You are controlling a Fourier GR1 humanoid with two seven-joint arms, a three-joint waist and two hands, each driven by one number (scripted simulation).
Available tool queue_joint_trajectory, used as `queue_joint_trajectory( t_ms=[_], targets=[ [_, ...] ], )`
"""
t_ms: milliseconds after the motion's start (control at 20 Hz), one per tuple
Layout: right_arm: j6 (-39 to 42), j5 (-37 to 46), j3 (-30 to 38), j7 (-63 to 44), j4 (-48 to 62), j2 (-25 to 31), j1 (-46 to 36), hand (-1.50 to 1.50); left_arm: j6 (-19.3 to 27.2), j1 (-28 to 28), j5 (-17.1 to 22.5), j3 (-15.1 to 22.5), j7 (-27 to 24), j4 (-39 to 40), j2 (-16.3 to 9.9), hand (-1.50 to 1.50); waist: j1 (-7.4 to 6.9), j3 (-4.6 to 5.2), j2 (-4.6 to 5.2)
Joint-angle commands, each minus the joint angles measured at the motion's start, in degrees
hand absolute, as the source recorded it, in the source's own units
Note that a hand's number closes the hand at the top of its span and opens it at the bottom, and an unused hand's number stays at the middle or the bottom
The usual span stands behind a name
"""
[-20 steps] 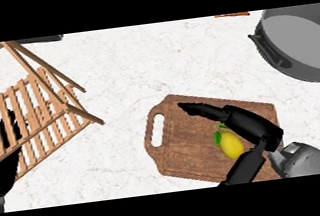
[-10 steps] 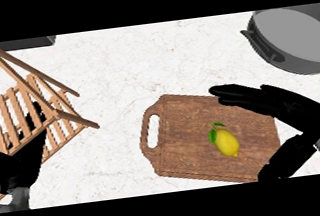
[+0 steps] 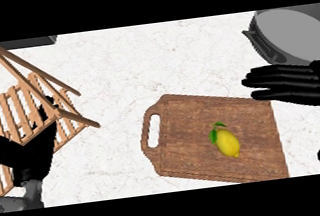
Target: Pick the lemon from the cutting board and place it in the pot
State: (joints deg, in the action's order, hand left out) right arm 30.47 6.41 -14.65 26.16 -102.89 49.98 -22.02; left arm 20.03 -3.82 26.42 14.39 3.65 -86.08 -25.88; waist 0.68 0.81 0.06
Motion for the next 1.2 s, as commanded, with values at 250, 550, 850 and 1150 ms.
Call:
queue_joint_trajectory(
  t_ms=[250, 550, 850, 1150],
  targets=[
    [7.5, 3.0, -3.3, -16.0, -5.7, 2.5, -3.2, -1.5, -0.1, -5.0, -1.9, 2.9, 4.2, -5.4, 0.9, 0.0, -0.51, -0.75, -0.27],
    [9.3, 4.7, -6.4, -24.4, -6.8, -0.8, -3.5, -1.5, -1.7, -3.6, -1.0, 2.3, 5.3, -6.8, -0.6, 0.0, -1.06, -0.78, -0.25],
    [9.7, 12.5, -12.0, -26.6, -4.9, -3.2, -3.3, -1.5, 1.1, -6.1, -3.1, 3.9, 4.4, -5.1, 3.0, 0.0, -0.87, -0.83, -0.05],
    [9.9, 16.5, -11.8, -27.3, -5.9, -2.8, -2.7, -1.5, 2.8, -4.9, -3.7, 3.7, 4.9, -7.3, 3.5, 0.0, -0.66, -0.87, -0.22]
  ],
)
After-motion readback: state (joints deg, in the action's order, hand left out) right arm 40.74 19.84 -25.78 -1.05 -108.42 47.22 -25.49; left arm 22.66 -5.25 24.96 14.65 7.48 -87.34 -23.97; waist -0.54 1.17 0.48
